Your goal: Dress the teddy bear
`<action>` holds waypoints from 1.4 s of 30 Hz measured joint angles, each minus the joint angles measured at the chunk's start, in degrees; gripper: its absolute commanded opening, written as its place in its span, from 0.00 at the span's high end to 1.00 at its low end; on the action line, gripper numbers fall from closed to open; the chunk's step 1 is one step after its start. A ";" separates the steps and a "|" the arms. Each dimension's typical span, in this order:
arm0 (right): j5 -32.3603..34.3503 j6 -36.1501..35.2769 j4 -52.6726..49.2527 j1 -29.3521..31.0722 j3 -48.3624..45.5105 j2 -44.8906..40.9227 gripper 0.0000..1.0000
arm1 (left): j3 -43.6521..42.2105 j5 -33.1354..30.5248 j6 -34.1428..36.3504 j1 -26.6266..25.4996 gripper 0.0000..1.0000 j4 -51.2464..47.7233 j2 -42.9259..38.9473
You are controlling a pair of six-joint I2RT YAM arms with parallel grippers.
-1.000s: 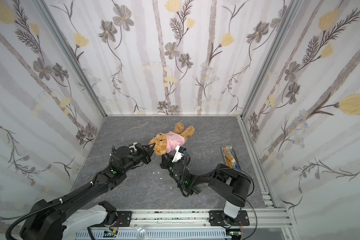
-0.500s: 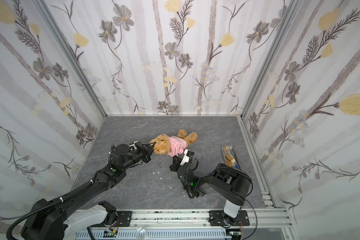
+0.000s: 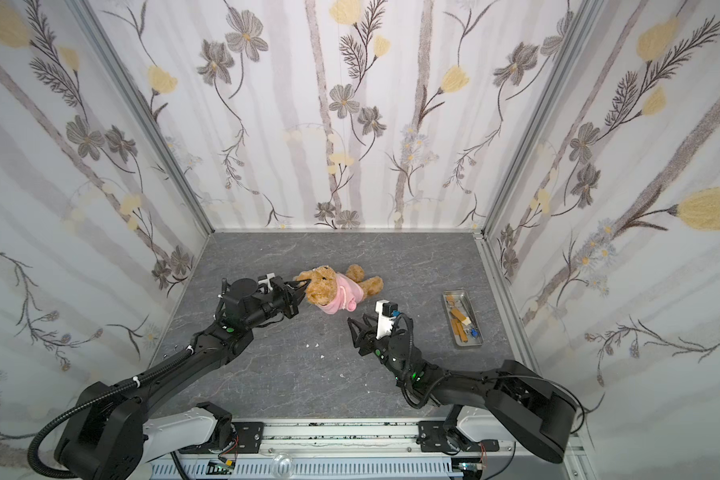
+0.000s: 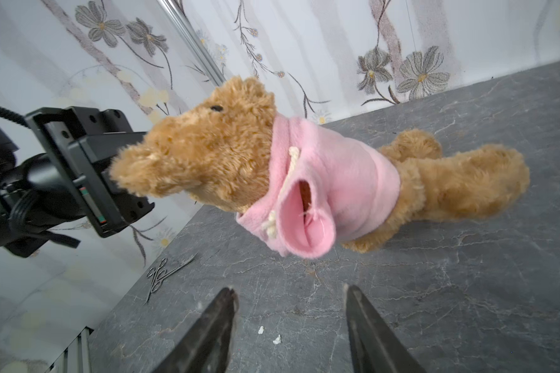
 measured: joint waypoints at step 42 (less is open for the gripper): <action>-6.03 9.55 -0.66 -13.00 -0.24 17.33 0.75 | 1.20 22.91 40.85 -3.28 0.37 7.61 27.04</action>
